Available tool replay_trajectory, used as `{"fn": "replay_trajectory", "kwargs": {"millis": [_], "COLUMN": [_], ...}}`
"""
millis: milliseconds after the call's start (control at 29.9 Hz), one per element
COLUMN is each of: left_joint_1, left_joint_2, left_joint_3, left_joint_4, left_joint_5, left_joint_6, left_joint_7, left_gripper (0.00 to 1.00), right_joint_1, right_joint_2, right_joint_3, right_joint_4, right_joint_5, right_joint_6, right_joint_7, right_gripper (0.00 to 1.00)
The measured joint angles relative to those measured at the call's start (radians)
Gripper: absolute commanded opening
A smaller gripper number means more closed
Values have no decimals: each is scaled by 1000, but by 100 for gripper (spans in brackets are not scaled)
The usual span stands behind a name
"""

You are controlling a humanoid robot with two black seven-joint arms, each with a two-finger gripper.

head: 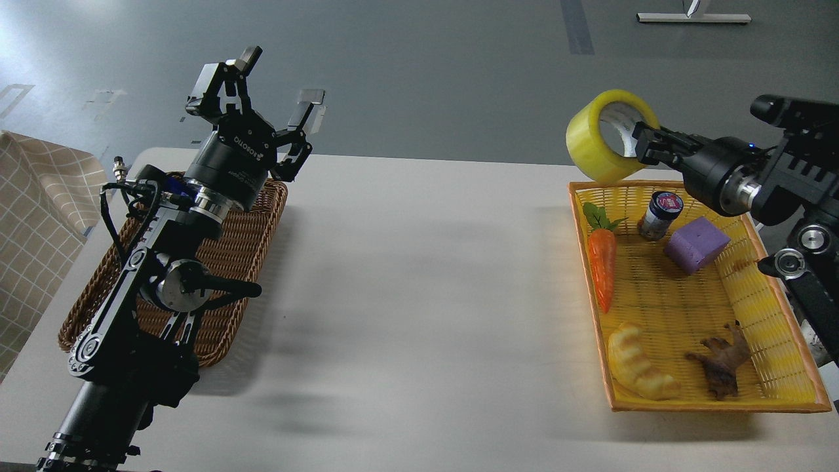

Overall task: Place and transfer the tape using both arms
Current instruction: 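Lift the tape roll out of the tray and carry it toward table center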

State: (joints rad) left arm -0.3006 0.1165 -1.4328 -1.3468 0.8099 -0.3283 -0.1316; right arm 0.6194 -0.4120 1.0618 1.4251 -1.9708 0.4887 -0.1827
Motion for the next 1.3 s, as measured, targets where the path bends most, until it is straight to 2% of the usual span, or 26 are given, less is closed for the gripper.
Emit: {"fn": "replay_trajectory", "kwargs": {"millis": [334,535,1303], "left_joint_1": [8,9,21], "left_joint_2": [2,3,12], "left_joint_3": [-1,-2,-3], "left_joint_4": [0,0,0], "left_joint_5": [0,0,0], "left_joint_6": [1,2,3], "left_joint_7": [0,0,1], "left_gripper": [98,98,98], "right_joint_1": [77,78,59], "right_joint_2": [218,306,361], "right_joint_3": [-149,-196,-359], "right_joint_4": [-96,-153,-203], "right_joint_5": [-12,-30,-50], "right_joint_6": [0,0,0], "right_joint_7": [-7,-7,-4], "right_gripper": [12,12,15]}}
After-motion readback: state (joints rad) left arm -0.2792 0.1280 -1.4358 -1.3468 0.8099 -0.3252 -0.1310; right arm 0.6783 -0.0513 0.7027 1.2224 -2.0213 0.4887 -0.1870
